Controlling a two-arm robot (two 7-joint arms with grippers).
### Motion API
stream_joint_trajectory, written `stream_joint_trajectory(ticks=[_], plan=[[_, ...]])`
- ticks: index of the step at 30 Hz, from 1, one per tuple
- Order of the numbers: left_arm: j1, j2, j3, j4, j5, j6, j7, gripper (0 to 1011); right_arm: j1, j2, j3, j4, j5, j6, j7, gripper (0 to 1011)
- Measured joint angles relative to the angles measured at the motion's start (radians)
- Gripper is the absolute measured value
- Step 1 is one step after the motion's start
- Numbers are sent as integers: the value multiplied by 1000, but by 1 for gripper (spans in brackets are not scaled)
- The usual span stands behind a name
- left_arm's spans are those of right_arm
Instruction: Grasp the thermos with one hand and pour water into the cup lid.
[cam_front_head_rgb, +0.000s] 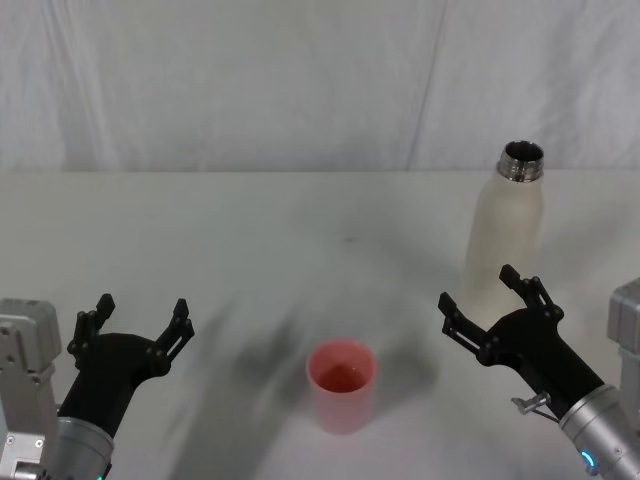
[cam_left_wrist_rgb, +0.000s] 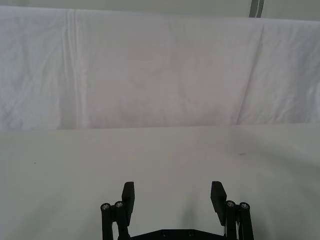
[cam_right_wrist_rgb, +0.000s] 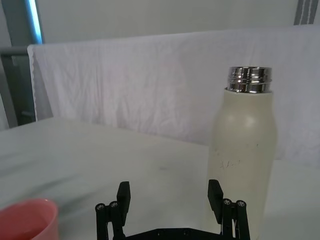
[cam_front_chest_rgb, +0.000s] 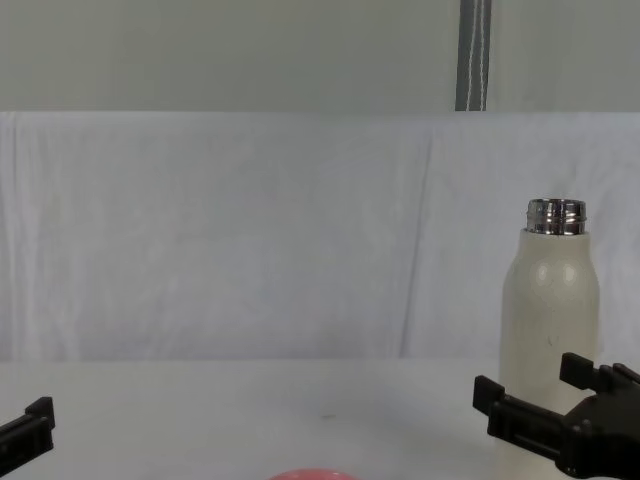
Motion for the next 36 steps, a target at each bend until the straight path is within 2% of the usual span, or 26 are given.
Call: stream_joint_trajectory(ticks=[11,36], plan=[[0,0,0,0,0,0,0,1001,11,9,-13,20,-61,0,-9,1003],[0,0,0,0,0,0,0,1001,0,2,-4,18,-71,4,-9,1003]])
